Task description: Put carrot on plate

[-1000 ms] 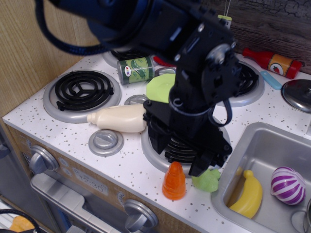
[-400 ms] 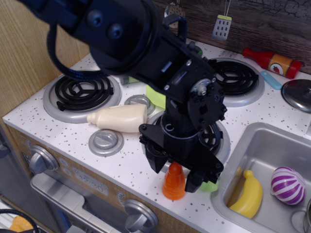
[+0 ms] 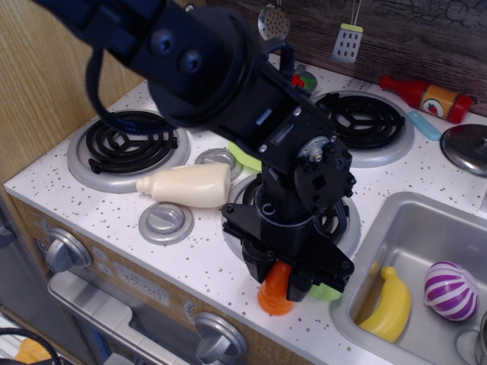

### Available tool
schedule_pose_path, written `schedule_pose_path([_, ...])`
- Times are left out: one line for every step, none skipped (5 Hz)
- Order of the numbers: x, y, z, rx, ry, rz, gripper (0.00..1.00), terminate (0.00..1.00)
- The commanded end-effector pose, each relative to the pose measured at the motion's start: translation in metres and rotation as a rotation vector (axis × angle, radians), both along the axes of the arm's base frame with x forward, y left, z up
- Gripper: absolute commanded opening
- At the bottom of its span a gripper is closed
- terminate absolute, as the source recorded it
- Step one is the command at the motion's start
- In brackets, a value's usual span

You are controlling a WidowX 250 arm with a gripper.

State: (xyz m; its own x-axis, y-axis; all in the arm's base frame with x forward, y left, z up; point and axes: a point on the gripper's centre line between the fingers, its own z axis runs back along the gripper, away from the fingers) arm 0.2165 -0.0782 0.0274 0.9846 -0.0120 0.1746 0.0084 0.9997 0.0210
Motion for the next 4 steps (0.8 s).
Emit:
schedule_pose_path([0.003, 0.005, 0.022, 0.027, -0.012, 0.037, 0.0, 0.0])
schedule_pose_path([0.013, 0.023, 0.058, 0.105, 0.012, 0.051, 0.0, 0.0])
schedule_pose_path([0.042, 0.043, 0.09, 0.16, 0.007, 0.027, 0.0, 0.0])
schedule_pose_path([0.081, 0.057, 0.095, 0.193, -0.034, -0.037, 0.0, 0.0])
